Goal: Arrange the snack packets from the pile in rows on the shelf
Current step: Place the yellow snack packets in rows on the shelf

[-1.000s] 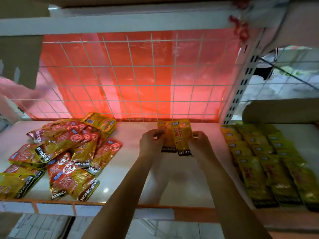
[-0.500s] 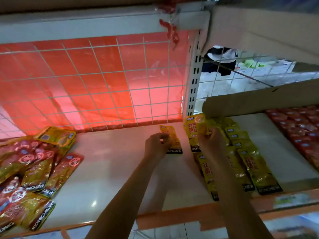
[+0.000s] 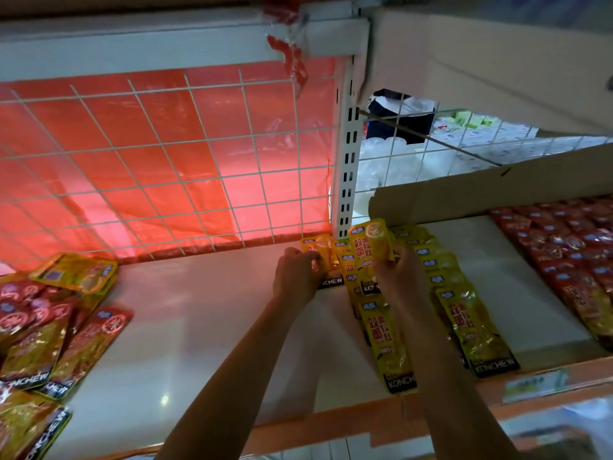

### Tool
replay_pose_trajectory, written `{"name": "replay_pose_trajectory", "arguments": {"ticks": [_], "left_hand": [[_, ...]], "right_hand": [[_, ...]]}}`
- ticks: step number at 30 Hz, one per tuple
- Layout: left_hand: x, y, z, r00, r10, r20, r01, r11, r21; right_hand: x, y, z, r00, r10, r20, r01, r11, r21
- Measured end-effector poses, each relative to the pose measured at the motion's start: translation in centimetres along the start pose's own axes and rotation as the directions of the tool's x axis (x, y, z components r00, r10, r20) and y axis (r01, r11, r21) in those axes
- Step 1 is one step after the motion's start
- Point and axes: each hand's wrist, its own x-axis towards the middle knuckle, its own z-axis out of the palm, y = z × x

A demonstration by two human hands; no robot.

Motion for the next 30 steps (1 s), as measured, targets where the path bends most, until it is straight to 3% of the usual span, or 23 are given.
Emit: {"name": "replay_pose_trajectory", "arguments": {"ticks": [4, 7, 11, 14, 19, 30], "left_hand": [[-0.2, 0.3, 0.0, 0.994, -0.003, -0.105, -0.004, 0.998, -0.066], [-0.4, 1.4, -0.2, 0.977, -0.011, -0.211, -0.038, 0.973, -0.227], [-0.8, 2.8, -0.4, 0.993, -0.116, 0.005, 0.094, 0.778, -0.621], [-0.9, 2.2, -0.3, 0.985, -0.171, 0.039, 0.144, 0.661, -0.736], [-0.9, -0.1, -0.4, 0.943, -0.334, -0.01, 0.242, 0.704, -0.668], [-1.3, 0.0, 0.0, 0.979, -0.194, -0.057, 0.157, 0.906, -0.393]], "right_hand": [[0.0, -0.4, 0.4, 0.999, -0.029, 0.019, 0.029, 1.0, -0.011], [-0.3, -1.0, 1.1, 0.998, -0.046, 0.038, 0.046, 0.999, -0.002], [-0.7, -1.8, 2.0, 0.988, -0.098, 0.117, 0.093, 0.994, 0.048], [-0.8, -2.1, 2.4, 0.975, -0.167, 0.147, 0.17, 0.986, -0.004], [-0.5, -1.5, 2.4, 0.96, -0.264, 0.095, 0.279, 0.929, -0.241], [-0.3, 0.1, 3.3, 0.937, -0.327, 0.119, 0.347, 0.849, -0.399]]}}
